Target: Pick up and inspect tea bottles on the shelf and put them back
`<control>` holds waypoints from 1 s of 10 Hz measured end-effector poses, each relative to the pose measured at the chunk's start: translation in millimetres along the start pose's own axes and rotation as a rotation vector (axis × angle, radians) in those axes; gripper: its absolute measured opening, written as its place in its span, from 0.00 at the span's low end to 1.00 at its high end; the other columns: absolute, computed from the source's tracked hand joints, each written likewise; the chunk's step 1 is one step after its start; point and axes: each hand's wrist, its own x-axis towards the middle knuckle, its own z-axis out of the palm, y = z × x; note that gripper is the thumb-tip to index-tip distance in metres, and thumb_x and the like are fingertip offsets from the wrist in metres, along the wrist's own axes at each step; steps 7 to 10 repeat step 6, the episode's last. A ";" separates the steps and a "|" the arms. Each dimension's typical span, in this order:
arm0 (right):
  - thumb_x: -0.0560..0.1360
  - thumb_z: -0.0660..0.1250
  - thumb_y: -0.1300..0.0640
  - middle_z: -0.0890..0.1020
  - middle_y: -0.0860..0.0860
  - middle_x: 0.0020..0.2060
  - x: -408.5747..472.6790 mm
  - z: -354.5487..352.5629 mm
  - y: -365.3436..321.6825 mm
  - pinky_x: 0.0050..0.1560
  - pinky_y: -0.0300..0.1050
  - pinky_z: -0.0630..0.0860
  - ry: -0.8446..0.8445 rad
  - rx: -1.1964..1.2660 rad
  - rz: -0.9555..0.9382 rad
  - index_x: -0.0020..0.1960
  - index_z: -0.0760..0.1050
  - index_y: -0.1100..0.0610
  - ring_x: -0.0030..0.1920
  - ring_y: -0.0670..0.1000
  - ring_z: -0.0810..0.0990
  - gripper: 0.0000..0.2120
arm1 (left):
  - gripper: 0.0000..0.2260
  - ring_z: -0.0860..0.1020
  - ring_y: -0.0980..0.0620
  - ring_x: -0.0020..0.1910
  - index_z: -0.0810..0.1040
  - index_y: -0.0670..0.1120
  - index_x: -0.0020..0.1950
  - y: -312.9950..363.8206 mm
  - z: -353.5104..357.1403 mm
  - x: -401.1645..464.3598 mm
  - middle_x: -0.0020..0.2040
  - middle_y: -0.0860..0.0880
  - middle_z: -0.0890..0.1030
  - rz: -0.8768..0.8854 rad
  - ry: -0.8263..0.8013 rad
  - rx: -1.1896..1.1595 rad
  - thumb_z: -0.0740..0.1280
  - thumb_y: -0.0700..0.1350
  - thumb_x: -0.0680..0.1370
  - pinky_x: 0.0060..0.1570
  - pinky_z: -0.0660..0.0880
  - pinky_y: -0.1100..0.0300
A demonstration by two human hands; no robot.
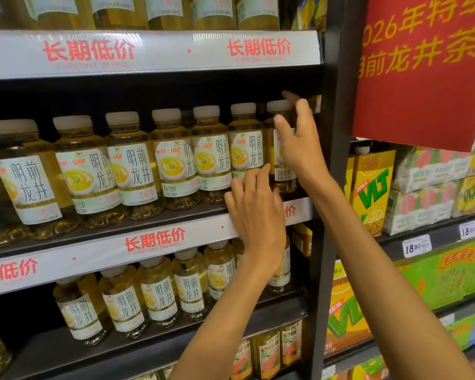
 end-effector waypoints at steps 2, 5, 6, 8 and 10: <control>0.83 0.55 0.58 0.68 0.51 0.64 -0.8 -1.9 -1.0 0.65 0.56 0.71 -0.047 0.053 0.041 0.73 0.58 0.54 0.64 0.53 0.72 0.20 | 0.19 0.73 0.47 0.59 0.73 0.47 0.68 -3.2 -3.1 0.5 0.59 0.48 0.78 0.011 -0.023 -0.008 0.69 0.44 0.77 0.56 0.68 0.54; 0.82 0.51 0.67 0.56 0.53 0.76 -29.9 -10.7 -9.5 0.74 0.43 0.56 -0.070 -0.025 0.060 0.77 0.53 0.56 0.76 0.49 0.56 0.25 | 0.16 0.74 0.51 0.56 0.75 0.49 0.65 -18.1 -28.7 13.3 0.61 0.47 0.69 0.009 -0.105 -0.146 0.67 0.39 0.77 0.45 0.72 0.63; 0.82 0.53 0.67 0.60 0.52 0.75 -58.9 -19.3 -14.7 0.73 0.48 0.61 -0.068 -0.016 0.039 0.76 0.56 0.57 0.74 0.48 0.59 0.24 | 0.16 0.75 0.53 0.56 0.75 0.48 0.65 -29.0 -49.7 6.6 0.61 0.48 0.71 -0.041 -0.123 -0.283 0.66 0.37 0.77 0.50 0.75 0.62; 0.82 0.53 0.67 0.60 0.52 0.75 -58.9 -19.3 -14.7 0.73 0.48 0.61 -0.068 -0.016 0.039 0.76 0.56 0.57 0.74 0.48 0.59 0.24 | 0.16 0.75 0.53 0.56 0.75 0.48 0.65 -29.0 -49.7 6.6 0.61 0.48 0.71 -0.041 -0.123 -0.283 0.66 0.37 0.77 0.50 0.75 0.62; 0.82 0.53 0.67 0.60 0.52 0.75 -58.9 -19.3 -14.7 0.73 0.48 0.61 -0.068 -0.016 0.039 0.76 0.56 0.57 0.74 0.48 0.59 0.24 | 0.16 0.75 0.53 0.56 0.75 0.48 0.65 -29.0 -49.7 6.6 0.61 0.48 0.71 -0.041 -0.123 -0.283 0.66 0.37 0.77 0.50 0.75 0.62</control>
